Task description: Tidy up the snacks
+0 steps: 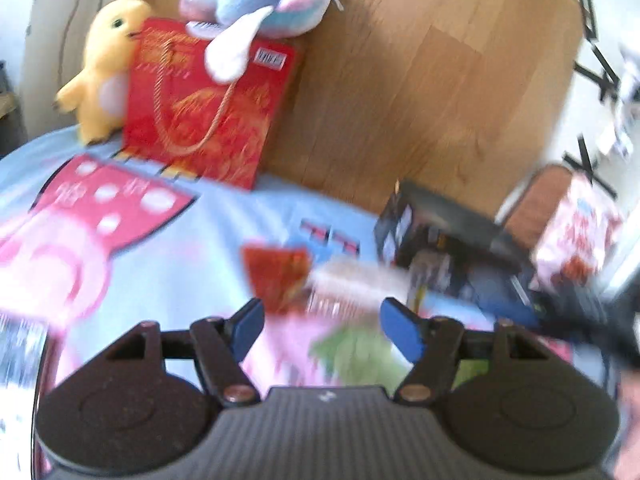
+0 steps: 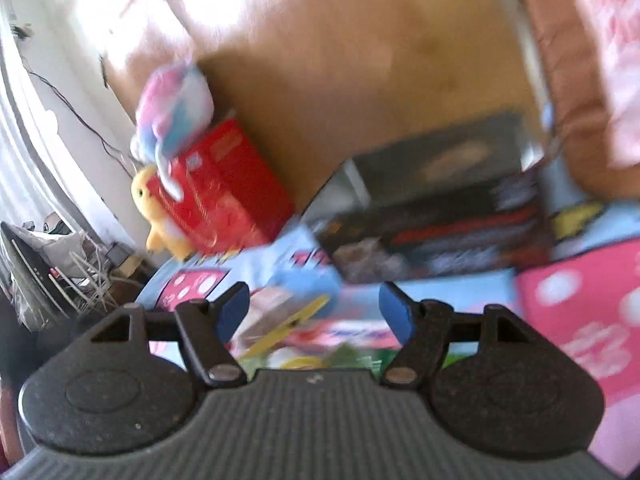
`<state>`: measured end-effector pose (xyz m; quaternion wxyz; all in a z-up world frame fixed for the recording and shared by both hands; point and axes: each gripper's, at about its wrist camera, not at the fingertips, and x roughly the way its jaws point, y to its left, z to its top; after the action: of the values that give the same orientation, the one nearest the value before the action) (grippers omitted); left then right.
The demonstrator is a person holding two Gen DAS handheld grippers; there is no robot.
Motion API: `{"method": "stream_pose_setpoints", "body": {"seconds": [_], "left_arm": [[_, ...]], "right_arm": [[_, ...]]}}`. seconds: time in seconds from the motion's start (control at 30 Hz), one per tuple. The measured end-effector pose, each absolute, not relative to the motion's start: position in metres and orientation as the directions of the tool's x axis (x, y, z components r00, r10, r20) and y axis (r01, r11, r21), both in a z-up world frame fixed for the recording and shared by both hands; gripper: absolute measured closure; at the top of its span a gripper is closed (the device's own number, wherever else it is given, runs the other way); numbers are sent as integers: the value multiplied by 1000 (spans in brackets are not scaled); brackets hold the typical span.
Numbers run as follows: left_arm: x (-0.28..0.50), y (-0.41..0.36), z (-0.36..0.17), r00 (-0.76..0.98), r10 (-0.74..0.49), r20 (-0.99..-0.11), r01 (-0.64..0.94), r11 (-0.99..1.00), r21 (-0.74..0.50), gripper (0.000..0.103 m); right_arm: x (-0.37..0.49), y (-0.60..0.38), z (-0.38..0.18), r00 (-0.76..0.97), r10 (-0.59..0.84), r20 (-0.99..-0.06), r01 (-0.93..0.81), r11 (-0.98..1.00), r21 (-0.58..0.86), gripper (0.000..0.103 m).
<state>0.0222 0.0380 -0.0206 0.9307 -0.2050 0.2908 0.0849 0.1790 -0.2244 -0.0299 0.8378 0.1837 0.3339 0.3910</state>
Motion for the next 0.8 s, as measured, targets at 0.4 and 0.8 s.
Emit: {"method": "stream_pose_setpoints", "body": {"seconds": [0.4, 0.8], "left_arm": [[-45, 24, -59, 791, 4, -612, -233, 926, -295, 37], [-61, -2, -60, 806, -106, -583, -85, 953, -291, 35]], "right_arm": [[200, -148, -57, 348, 777, -524, -516, 626, 585, 57], [78, -257, -18, 305, 838, -453, -617, 536, 576, 71]]}}
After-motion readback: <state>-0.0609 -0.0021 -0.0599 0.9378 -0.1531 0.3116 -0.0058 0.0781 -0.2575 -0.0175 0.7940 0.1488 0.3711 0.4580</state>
